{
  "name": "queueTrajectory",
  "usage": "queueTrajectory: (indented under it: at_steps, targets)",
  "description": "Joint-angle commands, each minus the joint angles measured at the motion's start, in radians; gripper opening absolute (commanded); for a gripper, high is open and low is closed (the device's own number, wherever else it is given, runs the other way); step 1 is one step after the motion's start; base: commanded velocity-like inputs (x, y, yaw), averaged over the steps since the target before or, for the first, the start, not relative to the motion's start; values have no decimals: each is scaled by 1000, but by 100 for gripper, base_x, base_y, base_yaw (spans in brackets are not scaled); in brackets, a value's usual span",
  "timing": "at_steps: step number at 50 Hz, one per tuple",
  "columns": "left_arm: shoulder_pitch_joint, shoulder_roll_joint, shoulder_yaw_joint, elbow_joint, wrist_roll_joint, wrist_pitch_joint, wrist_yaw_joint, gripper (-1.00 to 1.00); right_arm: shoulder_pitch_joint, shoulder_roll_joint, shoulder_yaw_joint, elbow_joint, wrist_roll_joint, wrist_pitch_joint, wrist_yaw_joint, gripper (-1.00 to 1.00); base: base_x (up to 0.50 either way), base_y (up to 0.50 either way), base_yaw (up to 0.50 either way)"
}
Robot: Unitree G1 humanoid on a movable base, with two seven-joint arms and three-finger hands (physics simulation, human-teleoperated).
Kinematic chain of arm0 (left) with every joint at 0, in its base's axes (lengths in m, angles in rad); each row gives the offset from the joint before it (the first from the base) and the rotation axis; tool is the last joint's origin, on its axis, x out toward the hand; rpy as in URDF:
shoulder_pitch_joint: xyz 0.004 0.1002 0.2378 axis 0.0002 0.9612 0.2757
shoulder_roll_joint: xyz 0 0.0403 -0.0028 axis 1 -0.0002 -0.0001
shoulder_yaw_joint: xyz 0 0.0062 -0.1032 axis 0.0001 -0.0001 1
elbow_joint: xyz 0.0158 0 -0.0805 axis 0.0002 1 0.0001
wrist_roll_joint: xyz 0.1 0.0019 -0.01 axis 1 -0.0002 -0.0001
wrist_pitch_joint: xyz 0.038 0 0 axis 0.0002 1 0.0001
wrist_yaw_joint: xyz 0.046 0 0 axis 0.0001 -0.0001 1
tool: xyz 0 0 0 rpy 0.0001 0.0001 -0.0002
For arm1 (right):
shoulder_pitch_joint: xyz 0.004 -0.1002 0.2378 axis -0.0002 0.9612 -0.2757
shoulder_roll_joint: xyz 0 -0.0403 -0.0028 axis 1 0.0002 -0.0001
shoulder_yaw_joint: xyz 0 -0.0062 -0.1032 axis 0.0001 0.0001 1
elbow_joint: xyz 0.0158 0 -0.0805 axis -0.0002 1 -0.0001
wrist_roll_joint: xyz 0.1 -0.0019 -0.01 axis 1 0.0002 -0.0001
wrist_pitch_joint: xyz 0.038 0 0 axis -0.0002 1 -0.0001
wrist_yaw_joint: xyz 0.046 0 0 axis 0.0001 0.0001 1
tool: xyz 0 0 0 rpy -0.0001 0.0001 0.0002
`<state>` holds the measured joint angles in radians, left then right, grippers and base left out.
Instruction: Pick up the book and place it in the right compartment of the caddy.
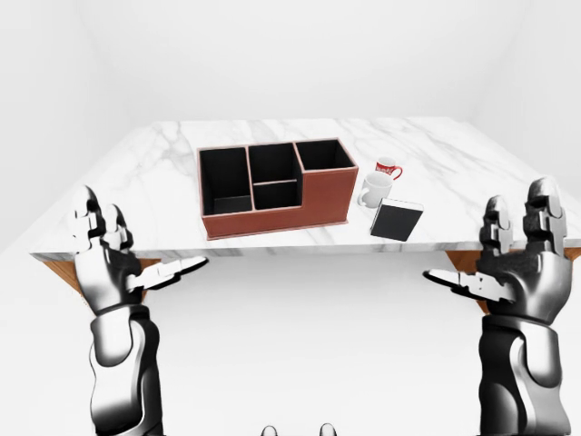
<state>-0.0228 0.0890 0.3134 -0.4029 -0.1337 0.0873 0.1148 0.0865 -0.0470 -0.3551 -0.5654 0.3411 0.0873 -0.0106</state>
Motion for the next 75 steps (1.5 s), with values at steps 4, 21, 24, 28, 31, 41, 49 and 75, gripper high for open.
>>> queueTrajectory:
  at_steps: [4,21,24,28,31,41,49,75]
  targets:
    - [-5,45,155,-129,-164,0,149,100,24,-10,-176,-207,122,0,-24,100,0,0,0]
    - [-4,50,157,-125,-166,0,165,100,26,-2,-145,-201,106,0,-9,100,9,0,0]
    - [-4,51,159,-126,-167,0,165,100,26,-2,-145,-202,106,0,-9,100,25,0,0]
    - [-4,48,153,-123,-163,0,164,100,28,-1,-146,-203,106,0,-4,100,24,0,0]
    - [-5,52,160,-131,-162,0,167,100,27,0,-141,-200,102,0,-4,100,24,0,0]
    - [-5,51,160,-126,-162,0,167,100,29,1,-143,-198,107,0,2,100,24,0,0]
    - [-4,51,160,-126,-162,0,167,100,31,1,-141,-195,111,0,6,100,25,0,0]
    - [-3,52,164,-107,-166,0,165,100,40,6,-139,-198,120,0,20,100,26,0,0]
